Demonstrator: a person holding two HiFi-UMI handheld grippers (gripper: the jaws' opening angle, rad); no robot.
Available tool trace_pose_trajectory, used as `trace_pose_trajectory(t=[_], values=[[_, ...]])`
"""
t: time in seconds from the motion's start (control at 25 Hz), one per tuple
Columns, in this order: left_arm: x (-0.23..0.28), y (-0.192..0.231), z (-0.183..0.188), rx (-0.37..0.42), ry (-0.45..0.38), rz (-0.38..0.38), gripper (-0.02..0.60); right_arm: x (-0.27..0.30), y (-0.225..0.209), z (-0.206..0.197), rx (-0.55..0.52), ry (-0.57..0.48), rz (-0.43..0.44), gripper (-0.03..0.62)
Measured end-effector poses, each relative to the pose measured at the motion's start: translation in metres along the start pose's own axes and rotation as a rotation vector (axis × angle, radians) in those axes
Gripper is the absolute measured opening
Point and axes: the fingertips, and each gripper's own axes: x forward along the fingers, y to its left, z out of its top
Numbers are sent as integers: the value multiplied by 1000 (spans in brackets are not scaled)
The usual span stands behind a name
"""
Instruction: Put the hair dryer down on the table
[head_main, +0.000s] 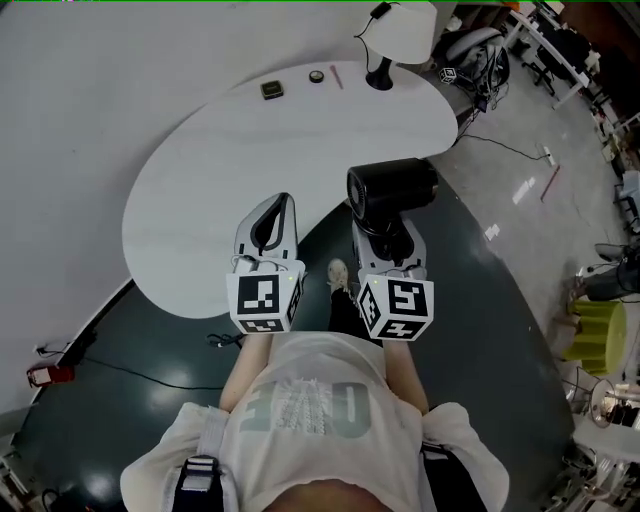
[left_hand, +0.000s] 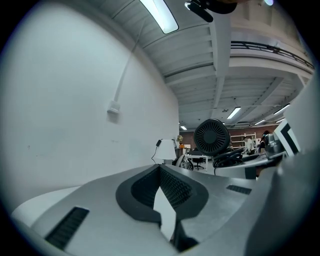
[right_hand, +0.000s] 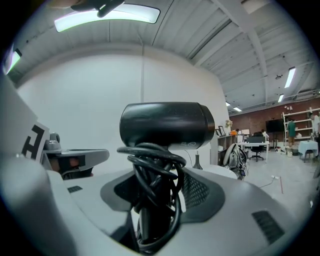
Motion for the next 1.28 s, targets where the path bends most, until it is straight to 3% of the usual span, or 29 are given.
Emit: trace_pose_trajectory(t=[0.28, 0.48, 0.76, 1.04, 1.28], values=[[127, 8, 21, 12, -11, 108, 5, 113, -64, 33, -27, 25, 126, 232], [183, 13, 39, 17, -39, 183, 5, 175, -87, 54, -41, 33, 220, 232], [212, 31, 37, 35, -5, 266, 5, 220, -91, 60, -15, 54, 306, 232], [223, 42, 41, 50, -9, 282, 5, 236, -89, 61, -12, 62, 326, 232], [214, 58, 40, 56, -7, 331, 5, 246, -61, 55, -30, 92, 409, 232]])
